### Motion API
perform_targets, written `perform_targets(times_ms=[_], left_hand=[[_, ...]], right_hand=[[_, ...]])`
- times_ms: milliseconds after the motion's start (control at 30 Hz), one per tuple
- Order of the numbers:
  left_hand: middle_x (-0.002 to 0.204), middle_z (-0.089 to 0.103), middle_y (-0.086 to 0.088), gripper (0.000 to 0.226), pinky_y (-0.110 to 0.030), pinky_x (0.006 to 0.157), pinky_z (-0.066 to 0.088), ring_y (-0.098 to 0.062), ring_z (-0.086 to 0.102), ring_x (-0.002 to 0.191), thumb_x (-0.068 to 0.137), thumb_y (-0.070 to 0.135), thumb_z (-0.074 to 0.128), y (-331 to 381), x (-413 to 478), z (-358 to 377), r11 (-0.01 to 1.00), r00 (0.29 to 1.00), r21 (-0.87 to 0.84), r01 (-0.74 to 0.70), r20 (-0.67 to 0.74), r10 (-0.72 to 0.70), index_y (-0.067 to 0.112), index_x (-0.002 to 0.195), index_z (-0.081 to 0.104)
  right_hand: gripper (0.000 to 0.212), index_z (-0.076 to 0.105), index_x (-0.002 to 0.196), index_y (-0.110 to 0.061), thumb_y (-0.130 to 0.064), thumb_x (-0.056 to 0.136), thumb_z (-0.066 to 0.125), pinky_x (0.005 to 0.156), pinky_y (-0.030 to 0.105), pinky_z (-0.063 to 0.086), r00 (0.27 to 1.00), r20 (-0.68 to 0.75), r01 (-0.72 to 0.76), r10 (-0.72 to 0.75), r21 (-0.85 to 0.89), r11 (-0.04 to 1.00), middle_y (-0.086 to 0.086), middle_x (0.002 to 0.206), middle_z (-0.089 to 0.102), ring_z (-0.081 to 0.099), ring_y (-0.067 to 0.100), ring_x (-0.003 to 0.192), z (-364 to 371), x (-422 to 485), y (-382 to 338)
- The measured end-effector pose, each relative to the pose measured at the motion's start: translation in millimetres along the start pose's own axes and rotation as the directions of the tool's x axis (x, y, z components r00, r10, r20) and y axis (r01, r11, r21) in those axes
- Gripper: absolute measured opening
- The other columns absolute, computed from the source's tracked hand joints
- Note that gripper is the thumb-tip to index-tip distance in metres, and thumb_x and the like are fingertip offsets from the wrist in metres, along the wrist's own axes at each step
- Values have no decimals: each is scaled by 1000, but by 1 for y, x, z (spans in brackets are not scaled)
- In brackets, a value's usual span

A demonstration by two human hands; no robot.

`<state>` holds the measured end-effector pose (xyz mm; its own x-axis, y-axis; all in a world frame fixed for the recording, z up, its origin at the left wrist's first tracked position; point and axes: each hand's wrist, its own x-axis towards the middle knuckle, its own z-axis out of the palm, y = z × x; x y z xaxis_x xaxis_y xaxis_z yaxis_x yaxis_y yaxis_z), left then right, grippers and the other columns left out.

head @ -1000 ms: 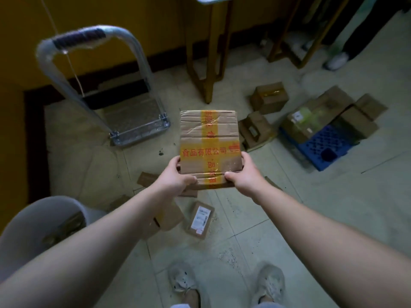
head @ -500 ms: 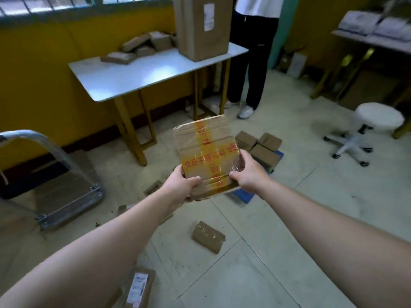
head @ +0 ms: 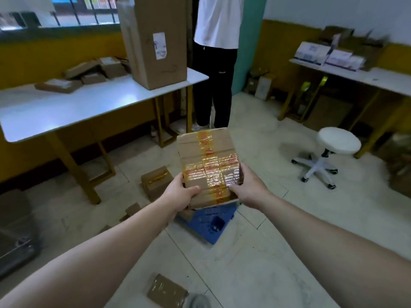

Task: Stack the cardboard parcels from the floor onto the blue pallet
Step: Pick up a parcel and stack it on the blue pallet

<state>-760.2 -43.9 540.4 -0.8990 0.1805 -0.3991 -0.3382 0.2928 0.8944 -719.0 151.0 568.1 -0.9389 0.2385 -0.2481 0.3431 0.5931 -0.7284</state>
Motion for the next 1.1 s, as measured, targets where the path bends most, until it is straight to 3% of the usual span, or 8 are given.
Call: perform_targets(times_ms=[100, 200, 400, 533, 700, 833, 933, 1100], left_hand=[[118, 62, 6, 52, -40, 88, 52, -13, 61, 102, 86, 20, 66, 22, 56, 19, 998, 999, -62, -17, -29, 15, 30, 131, 42], [122, 60, 4, 61, -45, 93, 50, -15, 60, 107, 86, 16, 65, 44, 97, 37, 993, 999, -114, -14, -32, 11, 32, 137, 36], [106, 60, 16, 68, -38, 84, 55, -9, 62, 98, 86, 21, 65, 83, 169, 57, 991, 998, -131, 38, -48, -45, 40, 140, 28], [91, 54, 18, 57, -36, 74, 57, -5, 58, 83, 86, 30, 65, 84, 214, 84, 986, 970, -70, 150, -182, -161, 31, 136, 38], [105, 57, 4, 57, -42, 77, 57, -19, 60, 98, 88, 31, 63, 43, 262, 151, 906, 861, -307, 291, -330, -388, 32, 137, 34], [106, 58, 3, 43, -35, 64, 56, -18, 62, 90, 92, 24, 57, -11, 288, 216, 811, 783, -447, 379, -312, -538, 29, 130, 39], [108, 59, 0, 40, -33, 60, 54, -20, 62, 92, 91, 22, 58, -62, 302, 255, 722, 721, -507, 471, -250, -646, 27, 127, 42], [108, 57, 1, 45, -37, 68, 54, -21, 59, 92, 88, 18, 61, -161, 342, 295, 627, 636, -534, 568, -200, -746, 29, 126, 40]], right_hand=[[66, 27, 143, -35, -21, 89, 64, 97, 40, 46, 999, -28, 32, -32, 1, 999, -4, 135, 52, 53, 19, 116, -23, 55, 3], [70, 21, 145, -35, -23, 90, 63, 93, 38, 46, 999, -22, 39, -40, -41, 998, -4, 135, 52, 54, 20, 115, -48, 101, 7], [70, 17, 143, -41, -32, 89, 62, 97, 48, 47, 995, 64, 80, -73, -110, 991, -3, 135, 53, 55, 23, 116, -89, 198, 12], [66, 19, 143, -43, -43, 89, 57, 92, 45, 49, 966, 238, 156, -99, -237, 959, -4, 129, 58, 58, 23, 110, -93, 277, 35], [75, 10, 151, -33, -30, 94, 58, 81, 20, 43, 826, 537, 301, -171, -165, 939, -7, 138, 48, 49, 8, 103, -74, 375, 99], [81, 4, 150, -41, -26, 93, 59, 98, 38, 45, 710, 691, 318, -137, -141, 938, -12, 134, 43, 51, 15, 113, -50, 416, 171], [69, 20, 150, -35, -27, 94, 58, 97, 33, 46, 648, 756, 334, -93, -172, 927, -6, 138, 49, 51, 12, 108, -26, 431, 232], [66, 16, 153, -25, -32, 98, 52, 98, 30, 40, 592, 805, 389, -29, -255, 885, 10, 151, 34, 41, 26, 131, 40, 454, 329]])
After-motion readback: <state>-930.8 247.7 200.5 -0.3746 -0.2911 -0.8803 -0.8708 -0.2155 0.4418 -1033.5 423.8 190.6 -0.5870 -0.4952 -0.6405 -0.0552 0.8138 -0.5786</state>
